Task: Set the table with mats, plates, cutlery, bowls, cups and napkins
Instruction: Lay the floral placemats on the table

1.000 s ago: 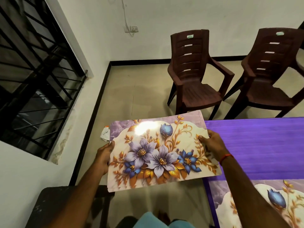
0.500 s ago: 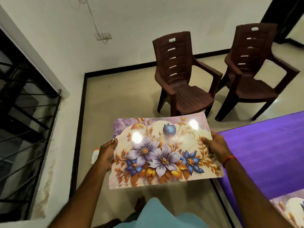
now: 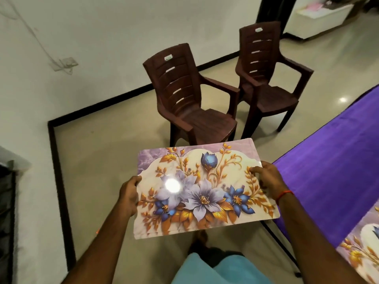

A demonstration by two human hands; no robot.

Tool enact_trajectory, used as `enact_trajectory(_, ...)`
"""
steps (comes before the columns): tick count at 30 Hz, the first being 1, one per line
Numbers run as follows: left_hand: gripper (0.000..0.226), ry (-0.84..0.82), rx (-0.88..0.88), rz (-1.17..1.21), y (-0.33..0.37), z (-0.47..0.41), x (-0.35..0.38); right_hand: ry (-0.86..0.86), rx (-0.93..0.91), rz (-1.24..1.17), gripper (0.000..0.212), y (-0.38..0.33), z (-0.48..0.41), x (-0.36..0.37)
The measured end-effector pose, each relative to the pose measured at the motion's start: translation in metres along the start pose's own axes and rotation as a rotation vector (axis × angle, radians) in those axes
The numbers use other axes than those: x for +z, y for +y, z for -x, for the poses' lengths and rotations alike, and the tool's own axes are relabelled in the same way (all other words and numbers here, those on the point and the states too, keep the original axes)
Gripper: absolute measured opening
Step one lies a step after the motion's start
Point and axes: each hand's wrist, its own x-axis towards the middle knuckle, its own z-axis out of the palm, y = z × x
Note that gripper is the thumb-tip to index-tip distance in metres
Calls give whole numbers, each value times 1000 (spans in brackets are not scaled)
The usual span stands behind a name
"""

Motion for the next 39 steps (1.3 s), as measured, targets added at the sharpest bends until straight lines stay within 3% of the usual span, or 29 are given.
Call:
enact_trajectory(4,40,-39,10,-62,37,-46,37,57,-126,86,26,-14,-29,-4)
enact_trajectory(8,25,-68,36,-138,74,-76,84,123,-165,110,26,-30,-56,-5)
enact_trajectory(14,30,-132,44,-234,130,-121,139,214,-109,100,23,-33,-95,-6)
enact_trajectory(21,39,-273,-5,-358,157,-155,203,355,42,313,37,-19,-119,-15)
enact_trajectory(24,39,-345,-50,-408,167,-169,233,438,77,265,37,-13,-121,-21)
enact_trajectory(28,38,-462,-26,-477,183,-187,276,582,119,117,19,-19,-112,-20)
enact_trajectory(39,35,-775,-34,-706,220,-205,390,934,242,10,31,-18,-73,-10)
